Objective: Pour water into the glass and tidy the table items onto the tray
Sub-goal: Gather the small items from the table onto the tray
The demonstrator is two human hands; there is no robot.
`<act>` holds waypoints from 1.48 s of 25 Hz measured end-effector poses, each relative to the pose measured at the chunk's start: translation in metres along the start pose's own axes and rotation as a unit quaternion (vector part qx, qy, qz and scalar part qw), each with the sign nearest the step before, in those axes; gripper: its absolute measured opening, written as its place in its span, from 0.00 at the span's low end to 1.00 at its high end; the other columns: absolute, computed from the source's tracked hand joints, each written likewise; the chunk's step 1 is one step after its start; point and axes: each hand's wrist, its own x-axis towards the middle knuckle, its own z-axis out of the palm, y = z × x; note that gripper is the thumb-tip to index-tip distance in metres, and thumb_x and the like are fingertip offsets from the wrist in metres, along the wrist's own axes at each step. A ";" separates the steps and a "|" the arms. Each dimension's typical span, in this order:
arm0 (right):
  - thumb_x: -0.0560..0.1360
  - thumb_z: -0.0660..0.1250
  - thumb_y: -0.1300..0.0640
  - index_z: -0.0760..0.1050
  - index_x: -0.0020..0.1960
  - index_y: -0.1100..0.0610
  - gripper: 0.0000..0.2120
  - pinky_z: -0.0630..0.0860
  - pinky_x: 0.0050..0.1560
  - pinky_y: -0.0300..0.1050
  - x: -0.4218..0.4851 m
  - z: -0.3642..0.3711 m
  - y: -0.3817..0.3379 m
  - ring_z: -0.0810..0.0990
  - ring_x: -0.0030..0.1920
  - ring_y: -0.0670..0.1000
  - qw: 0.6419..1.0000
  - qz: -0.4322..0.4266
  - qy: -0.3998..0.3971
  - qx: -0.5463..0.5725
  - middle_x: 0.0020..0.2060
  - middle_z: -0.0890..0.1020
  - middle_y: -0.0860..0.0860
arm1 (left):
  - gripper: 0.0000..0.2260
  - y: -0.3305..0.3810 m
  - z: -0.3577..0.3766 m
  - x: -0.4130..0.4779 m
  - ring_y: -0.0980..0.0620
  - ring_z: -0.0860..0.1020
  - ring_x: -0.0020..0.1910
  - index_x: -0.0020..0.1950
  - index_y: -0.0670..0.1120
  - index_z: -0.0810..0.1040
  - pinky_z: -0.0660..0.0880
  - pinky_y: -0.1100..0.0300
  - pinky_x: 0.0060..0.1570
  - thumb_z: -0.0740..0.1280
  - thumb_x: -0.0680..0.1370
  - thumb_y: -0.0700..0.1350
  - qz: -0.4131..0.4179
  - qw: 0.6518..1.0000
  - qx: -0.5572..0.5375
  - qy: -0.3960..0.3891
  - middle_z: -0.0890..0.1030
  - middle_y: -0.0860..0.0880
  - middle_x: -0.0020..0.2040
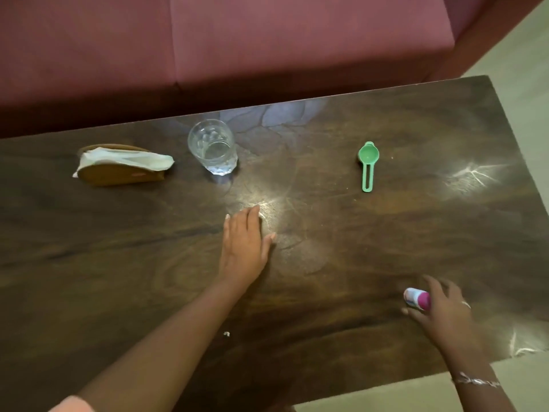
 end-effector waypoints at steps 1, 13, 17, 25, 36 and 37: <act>0.63 0.77 0.59 0.71 0.63 0.60 0.30 0.73 0.51 0.60 -0.001 0.004 -0.001 0.73 0.56 0.69 1.000 0.012 0.002 0.014 0.61 0.70 0.64 | 0.26 0.005 -0.001 0.007 0.45 0.64 0.70 0.72 0.40 0.60 0.49 0.49 0.74 0.61 0.78 0.51 0.005 1.000 0.003 -0.004 0.67 0.42 0.69; 0.63 0.73 0.70 0.77 0.48 0.63 0.15 0.74 0.39 0.54 -0.010 0.009 0.004 0.76 0.40 0.66 0.978 0.011 0.165 0.124 0.43 0.76 0.63 | 0.15 0.138 0.044 0.101 0.43 0.72 0.57 0.56 0.40 0.72 0.69 0.51 0.55 0.62 0.78 0.50 0.025 0.997 -0.054 -0.057 0.75 0.42 0.56; 0.61 0.74 0.71 0.77 0.48 0.62 0.17 0.74 0.37 0.51 -0.017 0.011 0.006 0.77 0.39 0.62 0.967 -0.030 0.204 0.148 0.43 0.77 0.59 | 0.18 0.169 0.070 0.137 0.41 0.74 0.57 0.56 0.40 0.72 0.70 0.50 0.54 0.65 0.76 0.53 -0.086 0.988 -0.107 -0.064 0.76 0.40 0.57; 0.60 0.75 0.70 0.77 0.48 0.60 0.19 0.70 0.39 0.44 -0.032 0.033 -0.011 0.78 0.39 0.58 0.960 -0.099 0.202 0.164 0.43 0.77 0.56 | 0.06 0.179 0.094 0.167 0.42 0.80 0.51 0.45 0.41 0.79 0.76 0.53 0.48 0.71 0.72 0.42 -0.218 0.937 -0.265 -0.057 0.82 0.41 0.50; 0.59 0.76 0.70 0.74 0.48 0.58 0.21 0.72 0.37 0.44 -0.037 0.023 -0.112 0.78 0.40 0.60 0.939 -0.242 0.190 0.156 0.43 0.78 0.56 | 0.12 0.008 -0.003 0.029 0.50 0.73 0.29 0.31 0.46 0.73 0.69 0.63 0.28 0.72 0.70 0.37 -0.230 0.888 -0.398 0.011 0.76 0.47 0.30; 0.60 0.76 0.69 0.73 0.48 0.57 0.20 0.73 0.35 0.45 -0.041 0.022 -0.129 0.78 0.40 0.60 0.935 -0.261 0.184 0.151 0.43 0.78 0.56 | 0.11 -0.011 -0.013 0.015 0.50 0.74 0.31 0.31 0.46 0.74 0.71 0.59 0.31 0.72 0.70 0.37 -0.235 0.889 -0.392 0.027 0.77 0.47 0.30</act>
